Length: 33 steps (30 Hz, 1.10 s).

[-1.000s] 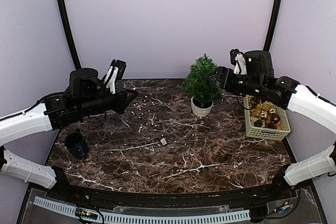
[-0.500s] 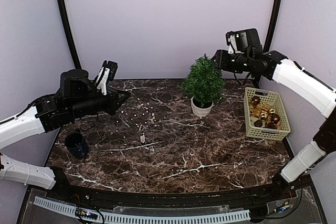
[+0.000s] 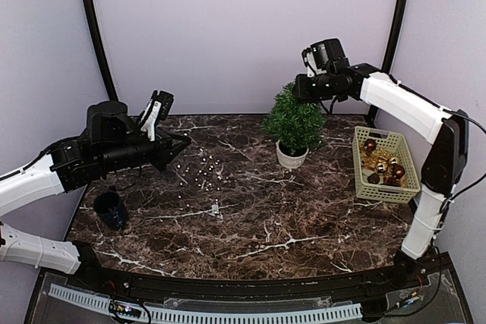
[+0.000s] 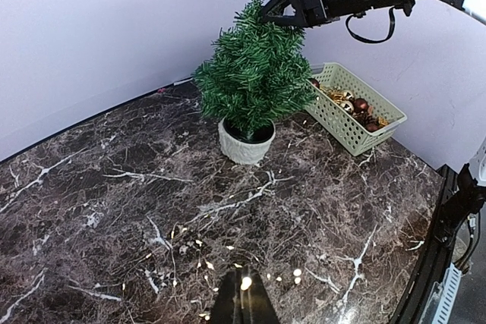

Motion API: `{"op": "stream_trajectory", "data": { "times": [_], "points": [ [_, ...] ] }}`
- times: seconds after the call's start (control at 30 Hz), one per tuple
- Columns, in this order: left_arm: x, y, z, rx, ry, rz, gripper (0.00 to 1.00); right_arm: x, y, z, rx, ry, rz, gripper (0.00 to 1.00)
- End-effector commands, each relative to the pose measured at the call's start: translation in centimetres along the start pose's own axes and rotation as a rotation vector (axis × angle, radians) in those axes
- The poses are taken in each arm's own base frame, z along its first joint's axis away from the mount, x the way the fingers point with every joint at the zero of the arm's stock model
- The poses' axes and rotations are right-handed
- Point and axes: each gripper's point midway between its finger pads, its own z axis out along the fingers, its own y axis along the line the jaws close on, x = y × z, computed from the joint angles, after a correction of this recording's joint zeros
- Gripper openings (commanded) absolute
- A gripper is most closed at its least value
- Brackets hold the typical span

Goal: Decorate the small christmas tree

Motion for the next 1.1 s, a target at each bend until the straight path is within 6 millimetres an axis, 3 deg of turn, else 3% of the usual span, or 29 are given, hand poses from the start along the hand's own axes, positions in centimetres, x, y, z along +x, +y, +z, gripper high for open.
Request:
{"op": "stream_trajectory", "data": {
  "times": [0.0, 0.13, 0.3, 0.57, 0.83, 1.07],
  "points": [
    [-0.4, 0.1, -0.9, -0.002, -0.009, 0.025, 0.00, -0.8, 0.5, 0.7, -0.016, 0.007, -0.027, 0.30],
    [-1.4, 1.6, -1.9, -0.098, -0.024, 0.017, 0.00, -1.2, 1.2, 0.2, -0.045, 0.007, -0.012, 0.00],
    [-3.6, 0.9, -4.1, -0.078, -0.055, 0.042, 0.00, -1.4, 3.6, -2.7, -0.103, -0.020, -0.048, 0.00],
    [-5.8, -4.5, -8.1, 0.205, -0.079, 0.127, 0.00, -0.3, 8.5, -6.8, -0.203, -0.056, -0.042, 0.00],
    [-7.2, -8.9, -11.5, 0.458, -0.082, 0.156, 0.00, 2.7, 14.4, -8.4, -0.298, -0.042, -0.065, 0.00],
    [-7.4, -10.4, -12.7, 0.554, -0.089, 0.144, 0.00, 4.7, 16.7, -8.3, -0.324, -0.020, -0.083, 0.00]
  ]
}}
